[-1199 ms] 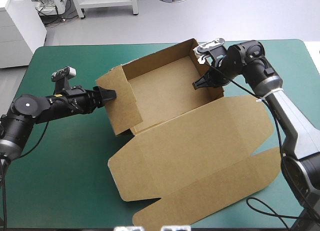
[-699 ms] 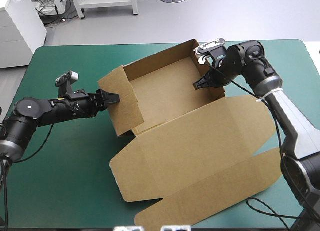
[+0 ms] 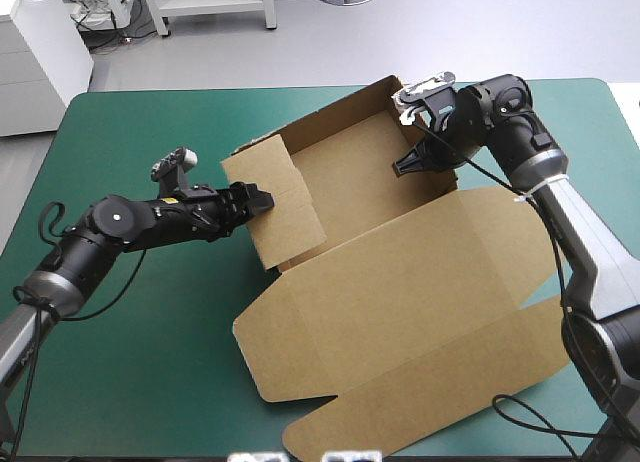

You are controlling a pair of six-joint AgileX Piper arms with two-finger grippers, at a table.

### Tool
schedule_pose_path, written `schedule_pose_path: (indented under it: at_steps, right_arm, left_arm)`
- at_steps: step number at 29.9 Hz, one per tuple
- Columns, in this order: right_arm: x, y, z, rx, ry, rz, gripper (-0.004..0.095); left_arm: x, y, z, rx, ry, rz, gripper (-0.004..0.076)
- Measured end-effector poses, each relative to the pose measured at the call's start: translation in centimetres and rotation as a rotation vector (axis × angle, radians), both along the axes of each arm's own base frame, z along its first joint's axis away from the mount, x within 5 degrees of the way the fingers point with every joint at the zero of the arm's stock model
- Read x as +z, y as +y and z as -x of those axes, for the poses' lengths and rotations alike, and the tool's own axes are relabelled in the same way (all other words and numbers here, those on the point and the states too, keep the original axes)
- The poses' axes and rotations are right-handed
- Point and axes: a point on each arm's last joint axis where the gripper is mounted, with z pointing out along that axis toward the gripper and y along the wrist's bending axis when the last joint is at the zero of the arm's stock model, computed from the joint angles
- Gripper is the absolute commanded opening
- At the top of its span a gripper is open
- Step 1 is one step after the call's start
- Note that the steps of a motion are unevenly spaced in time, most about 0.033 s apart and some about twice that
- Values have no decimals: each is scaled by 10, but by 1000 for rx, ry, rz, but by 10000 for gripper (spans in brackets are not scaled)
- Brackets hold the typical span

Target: Fold the box

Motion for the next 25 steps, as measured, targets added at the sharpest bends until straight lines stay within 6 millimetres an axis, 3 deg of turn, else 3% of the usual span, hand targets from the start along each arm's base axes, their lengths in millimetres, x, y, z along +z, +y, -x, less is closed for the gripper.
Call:
schedule_pose_path:
  at_steps: [11, 16, 25]
  right_arm:
    - [8, 10, 5, 9, -43, 57, -13]
    - [20, 8, 6, -4, -72, 65, -13]
    - [38, 6, 10, -10, -90, 49, -13]
  left_arm:
    - [-4, -20, 3, 76, 55, 39, 439]
    - [-2, -29, 4, 73, 27, 43, 439]
    - [-3, -31, 6, 51, 24, 16, 439]
